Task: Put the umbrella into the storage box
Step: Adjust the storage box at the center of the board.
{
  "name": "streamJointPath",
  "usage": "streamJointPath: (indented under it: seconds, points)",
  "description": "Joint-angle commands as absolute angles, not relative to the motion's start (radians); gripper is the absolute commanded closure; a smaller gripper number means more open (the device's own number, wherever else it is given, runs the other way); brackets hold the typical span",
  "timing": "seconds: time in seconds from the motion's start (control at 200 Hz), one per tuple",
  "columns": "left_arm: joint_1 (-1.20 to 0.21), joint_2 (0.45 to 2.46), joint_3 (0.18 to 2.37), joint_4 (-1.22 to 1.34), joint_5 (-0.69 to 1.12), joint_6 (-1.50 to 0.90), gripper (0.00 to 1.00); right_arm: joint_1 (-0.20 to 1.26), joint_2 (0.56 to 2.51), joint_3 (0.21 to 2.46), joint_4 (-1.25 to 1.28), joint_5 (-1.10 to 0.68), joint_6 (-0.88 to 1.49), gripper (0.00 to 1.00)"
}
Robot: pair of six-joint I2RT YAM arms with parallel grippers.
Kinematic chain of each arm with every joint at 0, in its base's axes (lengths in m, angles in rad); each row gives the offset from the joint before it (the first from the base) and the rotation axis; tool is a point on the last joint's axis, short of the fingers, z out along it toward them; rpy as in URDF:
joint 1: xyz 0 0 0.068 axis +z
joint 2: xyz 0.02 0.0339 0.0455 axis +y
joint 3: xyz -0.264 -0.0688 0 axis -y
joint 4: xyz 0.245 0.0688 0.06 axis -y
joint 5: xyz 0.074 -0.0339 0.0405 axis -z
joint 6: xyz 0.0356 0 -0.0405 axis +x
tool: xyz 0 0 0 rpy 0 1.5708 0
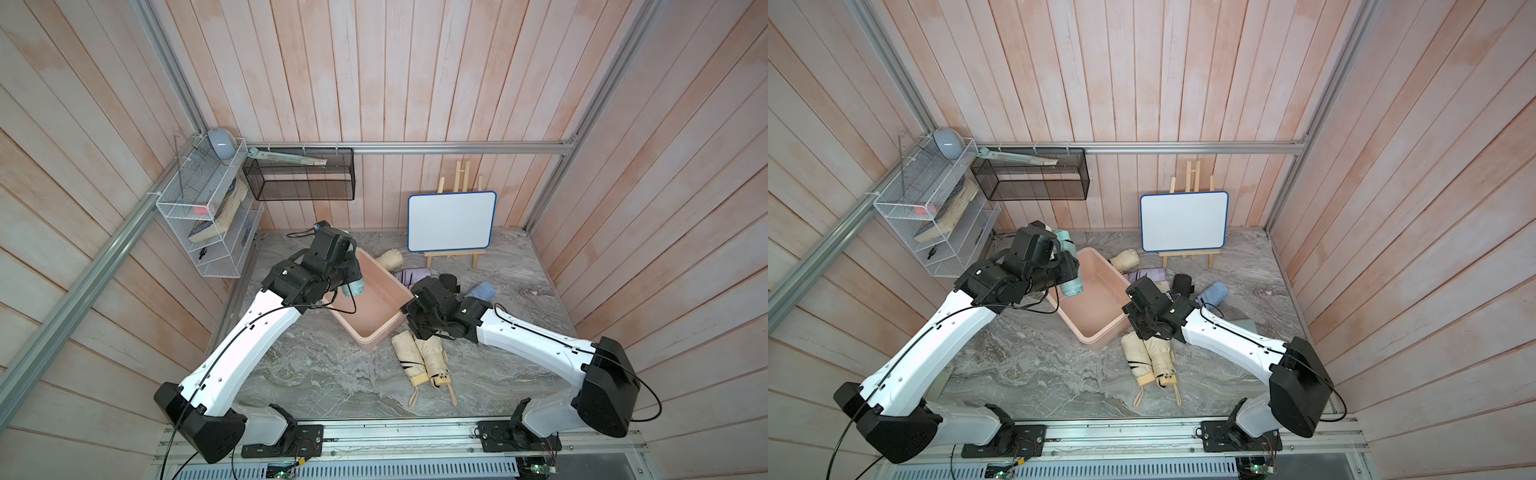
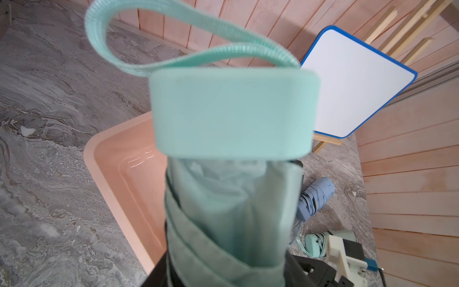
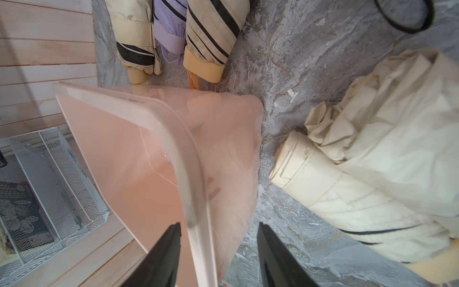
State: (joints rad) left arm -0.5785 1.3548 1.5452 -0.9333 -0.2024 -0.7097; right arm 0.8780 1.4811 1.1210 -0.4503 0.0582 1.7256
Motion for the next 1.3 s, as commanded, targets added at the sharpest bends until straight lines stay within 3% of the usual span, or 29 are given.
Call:
streamJointPath:
  seconds: [0.0, 0.265, 0.415, 0.86, 1.295]
  points:
    - [-0.571, 1.308, 1.517, -0.816, -0.173, -0.690, 0.65, 0.888, 1.521, 1.188, -0.526, 0.065, 1.748, 0.46]
    - [-0.563, 1.307, 1.510, -0.783, -0.163, -0.685, 0.65, 0.888, 1.657, 1.346, -0.681, 0.078, 1.708, 0.56]
    - [-0.558, 1.307, 1.526, -0.791, -0.179, -0.676, 0.65, 0.888, 1.716, 1.402, -0.720, 0.074, 1.681, 0.67]
    - [-0.533, 1.291, 1.511, -0.813, -0.227, -0.688, 0.65, 0.878, 1.911, 1.697, -0.995, 0.057, 1.468, 0.75]
    - [-0.418, 1.295, 1.516, -0.868, -0.135, -0.568, 0.66, 0.806, 1.875, 1.749, -1.031, 0.080, 1.278, 0.81]
